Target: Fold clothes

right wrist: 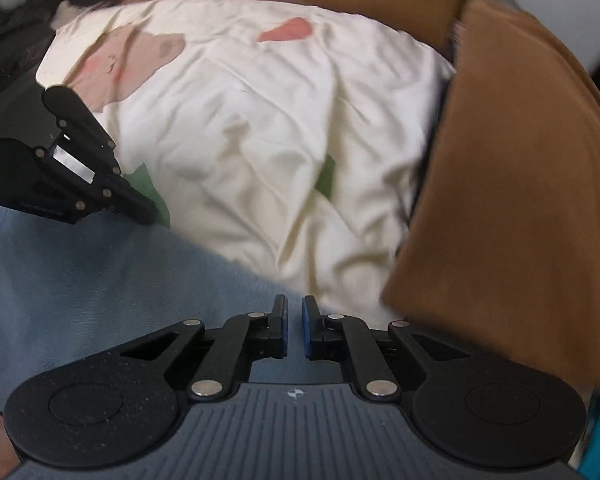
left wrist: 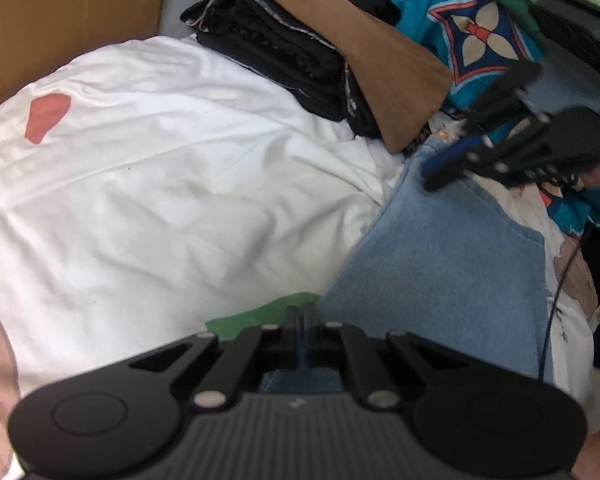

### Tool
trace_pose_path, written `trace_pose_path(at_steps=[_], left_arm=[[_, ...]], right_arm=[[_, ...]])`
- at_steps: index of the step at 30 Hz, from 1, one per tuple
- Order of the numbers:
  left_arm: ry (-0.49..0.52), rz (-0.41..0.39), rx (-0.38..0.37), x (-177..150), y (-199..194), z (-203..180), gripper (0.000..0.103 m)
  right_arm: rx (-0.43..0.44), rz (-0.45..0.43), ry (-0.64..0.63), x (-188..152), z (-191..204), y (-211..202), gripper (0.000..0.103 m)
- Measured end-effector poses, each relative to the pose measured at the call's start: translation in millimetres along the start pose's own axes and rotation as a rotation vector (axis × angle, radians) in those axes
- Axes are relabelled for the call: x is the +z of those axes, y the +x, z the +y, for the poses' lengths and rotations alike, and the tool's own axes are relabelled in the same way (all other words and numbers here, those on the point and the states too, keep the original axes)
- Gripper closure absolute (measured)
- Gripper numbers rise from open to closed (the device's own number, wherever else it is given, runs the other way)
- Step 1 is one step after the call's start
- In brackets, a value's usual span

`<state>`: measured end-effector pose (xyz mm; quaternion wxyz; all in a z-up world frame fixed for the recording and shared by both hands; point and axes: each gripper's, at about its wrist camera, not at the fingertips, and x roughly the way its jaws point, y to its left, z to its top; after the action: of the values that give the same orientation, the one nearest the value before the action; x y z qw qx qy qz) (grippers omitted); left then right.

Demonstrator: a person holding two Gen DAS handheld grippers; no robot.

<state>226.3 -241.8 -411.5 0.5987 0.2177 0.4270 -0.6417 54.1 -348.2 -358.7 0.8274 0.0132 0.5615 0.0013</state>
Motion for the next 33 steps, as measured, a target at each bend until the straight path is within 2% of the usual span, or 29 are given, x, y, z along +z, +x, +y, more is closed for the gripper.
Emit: trace_pose_path(at_steps=[2,4,5,8,9,13,16,19,33], left_arm=[[0.004,0.002,0.009,0.3,-0.4,-1.8,0.102],[0.004,0.005,0.017,1.3,-0.5,-2.1,0.102],[0.003,0.006,0.02,1.8,-0.2,-2.5,0.102],[0.012,0.008,0.029,3.0,0.8,-4.0,0.102],[0.015,0.008,0.03,2.7,0.8,-4.3,0.102],[0.015,0.006,0.027,2.0,0.6,-3.6,0.102],[0.012,0.006,0.021,1.9,1.0,-2.5,0.102],[0.008,0.006,0.02,1.5,1.6,-2.4,0.102],[-0.002,0.006,0.023,5.7,6.9,2.3,0.103]], right_arm=[[-0.016,-0.009,0.077,-8.5,-5.6,-7.8,0.096],[-0.043,-0.02,0.146,-16.7,-8.4,-14.2,0.086],[-0.09,-0.028,0.159,-20.1,-2.0,-13.6,0.08],[-0.25,-0.091,0.241,-33.3,11.6,-19.2,0.077],[-0.275,-0.111,0.253,-37.8,16.3,-20.3,0.076],[-0.279,-0.124,0.269,-47.9,25.9,-20.5,0.075],[-0.273,-0.064,0.283,-49.8,25.5,-8.3,0.075],[-0.265,-0.04,0.301,-50.0,23.5,1.9,0.075],[-0.33,-0.126,0.346,-20.4,6.3,27.5,0.075]])
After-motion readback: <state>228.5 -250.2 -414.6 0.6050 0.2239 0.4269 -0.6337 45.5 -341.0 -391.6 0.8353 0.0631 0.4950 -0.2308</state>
